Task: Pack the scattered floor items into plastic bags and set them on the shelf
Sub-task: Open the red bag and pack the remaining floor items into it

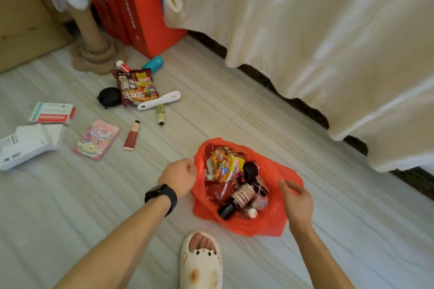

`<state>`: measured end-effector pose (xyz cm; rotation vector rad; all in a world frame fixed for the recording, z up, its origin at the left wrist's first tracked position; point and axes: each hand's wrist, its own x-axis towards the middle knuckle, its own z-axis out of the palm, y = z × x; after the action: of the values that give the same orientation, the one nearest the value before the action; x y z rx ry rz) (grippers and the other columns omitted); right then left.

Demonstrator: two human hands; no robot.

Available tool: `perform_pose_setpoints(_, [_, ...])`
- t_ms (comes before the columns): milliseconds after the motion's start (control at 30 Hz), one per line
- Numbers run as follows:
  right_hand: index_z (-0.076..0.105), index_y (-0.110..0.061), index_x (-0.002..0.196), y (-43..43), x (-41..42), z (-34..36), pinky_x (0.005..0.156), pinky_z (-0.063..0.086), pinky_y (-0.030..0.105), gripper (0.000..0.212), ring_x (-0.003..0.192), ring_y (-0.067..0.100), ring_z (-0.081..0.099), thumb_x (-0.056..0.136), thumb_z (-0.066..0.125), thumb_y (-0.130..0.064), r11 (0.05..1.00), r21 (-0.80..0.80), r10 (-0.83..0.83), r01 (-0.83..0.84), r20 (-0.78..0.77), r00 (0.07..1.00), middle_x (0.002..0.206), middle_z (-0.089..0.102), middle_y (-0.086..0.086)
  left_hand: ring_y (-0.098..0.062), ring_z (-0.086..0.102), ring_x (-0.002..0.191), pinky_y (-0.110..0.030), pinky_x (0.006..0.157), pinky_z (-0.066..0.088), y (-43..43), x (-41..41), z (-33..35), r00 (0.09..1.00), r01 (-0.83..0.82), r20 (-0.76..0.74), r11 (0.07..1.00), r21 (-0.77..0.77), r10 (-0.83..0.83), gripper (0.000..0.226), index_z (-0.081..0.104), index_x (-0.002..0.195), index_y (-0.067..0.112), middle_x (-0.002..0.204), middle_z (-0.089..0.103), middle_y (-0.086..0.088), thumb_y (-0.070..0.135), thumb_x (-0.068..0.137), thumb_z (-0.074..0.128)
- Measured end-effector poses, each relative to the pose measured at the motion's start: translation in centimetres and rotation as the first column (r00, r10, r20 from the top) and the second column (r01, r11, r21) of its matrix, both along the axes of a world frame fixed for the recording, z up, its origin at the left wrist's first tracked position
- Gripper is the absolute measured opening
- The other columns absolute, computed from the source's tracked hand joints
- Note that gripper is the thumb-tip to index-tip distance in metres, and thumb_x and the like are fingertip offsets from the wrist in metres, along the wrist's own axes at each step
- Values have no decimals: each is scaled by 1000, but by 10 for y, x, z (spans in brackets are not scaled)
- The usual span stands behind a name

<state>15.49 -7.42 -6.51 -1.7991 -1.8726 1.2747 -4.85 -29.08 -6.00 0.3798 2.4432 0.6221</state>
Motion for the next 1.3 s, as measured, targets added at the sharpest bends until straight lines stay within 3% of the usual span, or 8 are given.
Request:
perform_pose_setpoints(167, [57,-4,88,-19,-17,64,63,47,33,19,65,22,58,83,74,-10,994,-112,-35,-3,-340,940,77,63,14,-24,58,109,-38,95,46,18,10,20,948,-164,299,971,175,106,9,55,93,25,103,66,2,19,87,51])
perform_pose_setpoints(267, [54,-3,92,-28,-14,91,52,42,32,19,56,21,51,82,67,7,978,-161,71,-136,-355,932,72,56,12,-26,41,131,-37,108,37,20,24,26,993,6,120,999,48,-12,71,35,142,26,142,41,-5,38,80,67])
perform_pose_setpoints(400, [59,-3,94,-38,-11,114,59,43,33,18,66,21,55,81,68,7,974,-125,133,-188,-354,926,85,62,12,-25,52,124,-34,106,41,21,25,30,890,-111,454,986,124,43,112,10,155,28,142,50,-7,42,66,78])
perform_pose_setpoints(700, [66,-11,109,-24,-22,160,47,41,14,24,59,7,51,88,64,0,985,-77,91,-157,-542,836,100,69,5,-17,58,53,-28,55,49,45,-17,113,872,-486,330,720,495,362,21,62,101,17,71,64,-5,15,80,67])
perform_pose_setpoints(833, [71,-21,100,3,-13,181,58,46,22,22,61,7,53,88,65,-4,994,108,60,8,-615,786,98,72,-1,-14,48,37,-24,44,42,53,-32,200,950,-303,145,705,641,276,12,60,83,22,54,51,0,10,82,65])
perform_pose_setpoints(967, [71,-19,100,3,5,150,72,44,26,12,91,18,63,89,66,-20,929,222,313,-296,-46,949,101,72,2,-20,67,84,-29,74,52,29,-1,181,969,208,-167,965,161,-182,12,66,91,27,87,68,5,21,84,58])
perform_pose_setpoints(1133, [60,-23,119,-19,40,106,90,49,36,42,112,30,57,84,60,-47,770,88,472,-633,590,656,131,52,9,-34,52,114,-39,80,44,8,33,153,810,360,-278,813,-457,-516,36,50,124,22,137,34,-11,31,89,53])
perform_pose_setpoints(1300, [65,-24,111,-43,31,101,100,38,51,48,136,38,34,65,77,-30,422,551,363,-720,625,691,155,33,14,-45,3,145,-65,112,6,27,48,147,384,443,-465,601,-665,-798,48,47,137,18,161,0,-19,25,89,52])
